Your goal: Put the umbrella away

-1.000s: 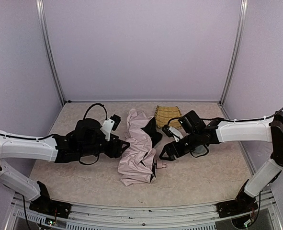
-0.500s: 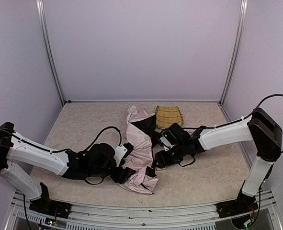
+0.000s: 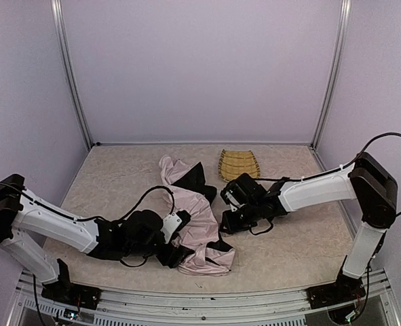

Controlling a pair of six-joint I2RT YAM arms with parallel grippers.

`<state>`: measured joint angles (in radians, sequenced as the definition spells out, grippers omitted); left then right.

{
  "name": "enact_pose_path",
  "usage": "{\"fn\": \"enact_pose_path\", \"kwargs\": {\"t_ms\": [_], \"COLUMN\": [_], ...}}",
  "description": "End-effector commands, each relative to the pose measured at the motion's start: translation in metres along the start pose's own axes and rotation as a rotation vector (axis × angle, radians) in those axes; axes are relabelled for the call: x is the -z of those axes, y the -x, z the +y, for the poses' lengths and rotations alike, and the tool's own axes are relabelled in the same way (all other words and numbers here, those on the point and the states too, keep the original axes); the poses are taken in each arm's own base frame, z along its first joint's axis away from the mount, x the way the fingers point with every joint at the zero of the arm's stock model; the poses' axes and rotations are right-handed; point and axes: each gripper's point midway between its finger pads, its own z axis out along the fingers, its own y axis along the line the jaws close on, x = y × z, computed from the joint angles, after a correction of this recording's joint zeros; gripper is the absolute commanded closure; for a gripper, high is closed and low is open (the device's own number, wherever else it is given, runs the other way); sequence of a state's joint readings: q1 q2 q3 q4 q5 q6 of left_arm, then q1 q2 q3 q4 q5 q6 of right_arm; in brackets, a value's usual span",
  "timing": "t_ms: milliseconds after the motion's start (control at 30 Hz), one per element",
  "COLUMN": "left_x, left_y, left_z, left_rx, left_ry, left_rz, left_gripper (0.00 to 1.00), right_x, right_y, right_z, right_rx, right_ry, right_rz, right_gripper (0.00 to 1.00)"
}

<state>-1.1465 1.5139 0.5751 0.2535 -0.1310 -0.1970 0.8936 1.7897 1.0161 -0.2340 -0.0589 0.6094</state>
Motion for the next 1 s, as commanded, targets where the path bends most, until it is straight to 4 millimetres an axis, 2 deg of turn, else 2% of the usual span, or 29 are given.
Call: {"fn": "enact_pose_path", "kwargs": {"t_ms": [0, 67, 200, 300, 467, 600, 733, 867, 967], "left_x": [0.044, 0.065, 0.095, 0.106, 0.12, 0.122, 0.114, 0.108, 0.093], "left_y": [0.048, 0.063, 0.073, 0.073, 0.081, 0.082, 0.085, 0.106, 0.112], "left_z": [0.001, -0.001, 0.003, 0.013, 0.015, 0.017, 0.017, -0.009, -0.015], "left_rx": [0.019, 0.024, 0.046, 0.092, 0.141, 0.148, 0.122, 0.063, 0.033], "left_ry": [-0.013, -0.035, -0.043, -0.018, -0.026, -0.017, -0.011, -0.13, -0.135], "left_rz": [-0.181, -0.253, -0.345, -0.376, -0.454, -0.519, -0.562, -0.616, -0.612], "left_gripper": [0.18, 0.17, 0.15, 0.15, 0.15, 0.09, 0.02, 0.01, 0.02], "right_x": [0.019, 0.027, 0.053, 0.077, 0.118, 0.15, 0.175, 0.19, 0.196], "right_y": [0.015, 0.028, 0.058, 0.078, 0.113, 0.139, 0.153, 0.16, 0.165], "right_z": [0.004, 0.008, 0.026, 0.036, 0.042, 0.043, 0.041, 0.038, 0.042], "right_rx": [0.016, 0.019, 0.052, 0.049, 0.024, -0.016, -0.061, -0.092, -0.089], "right_ry": [0.038, 0.068, 0.142, 0.188, 0.204, 0.193, 0.182, 0.176, 0.191], "right_rz": [-0.063, -0.115, -0.248, -0.351, -0.507, -0.629, -0.714, -0.772, -0.791], "right_gripper": [1.0, 1.0, 1.0, 1.0, 1.0, 1.0, 1.0, 1.0, 1.0]}}
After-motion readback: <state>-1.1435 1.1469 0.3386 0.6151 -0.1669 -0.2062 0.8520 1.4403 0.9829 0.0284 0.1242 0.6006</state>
